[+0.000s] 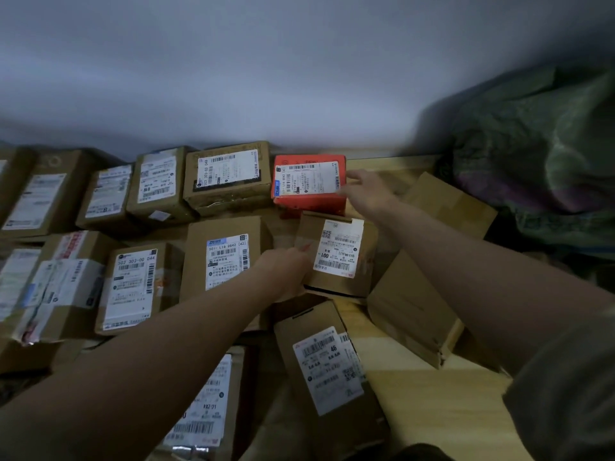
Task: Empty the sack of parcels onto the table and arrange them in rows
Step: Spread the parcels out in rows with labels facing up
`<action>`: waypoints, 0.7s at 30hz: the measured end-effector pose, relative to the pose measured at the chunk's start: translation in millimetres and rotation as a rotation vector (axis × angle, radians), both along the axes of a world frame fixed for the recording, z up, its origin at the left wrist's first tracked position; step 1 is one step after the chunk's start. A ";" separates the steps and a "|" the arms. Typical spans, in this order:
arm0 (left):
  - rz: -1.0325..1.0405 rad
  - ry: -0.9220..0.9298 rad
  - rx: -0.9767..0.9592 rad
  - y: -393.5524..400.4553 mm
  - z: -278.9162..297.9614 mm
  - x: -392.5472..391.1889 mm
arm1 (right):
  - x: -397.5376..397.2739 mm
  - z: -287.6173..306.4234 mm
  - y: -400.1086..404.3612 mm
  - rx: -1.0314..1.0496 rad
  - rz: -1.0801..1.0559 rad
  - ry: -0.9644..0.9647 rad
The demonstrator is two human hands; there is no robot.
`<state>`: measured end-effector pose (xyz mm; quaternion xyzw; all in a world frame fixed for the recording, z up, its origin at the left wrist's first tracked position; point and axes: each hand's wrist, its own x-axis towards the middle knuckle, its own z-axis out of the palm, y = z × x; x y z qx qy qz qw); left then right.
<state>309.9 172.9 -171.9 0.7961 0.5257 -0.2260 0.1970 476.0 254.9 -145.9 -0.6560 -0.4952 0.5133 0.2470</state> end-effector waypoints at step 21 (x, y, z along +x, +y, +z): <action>-0.035 -0.142 0.087 -92.9 -19.6 43.4 | 33.7 22.7 -192.0 -0.161 0.308 -0.200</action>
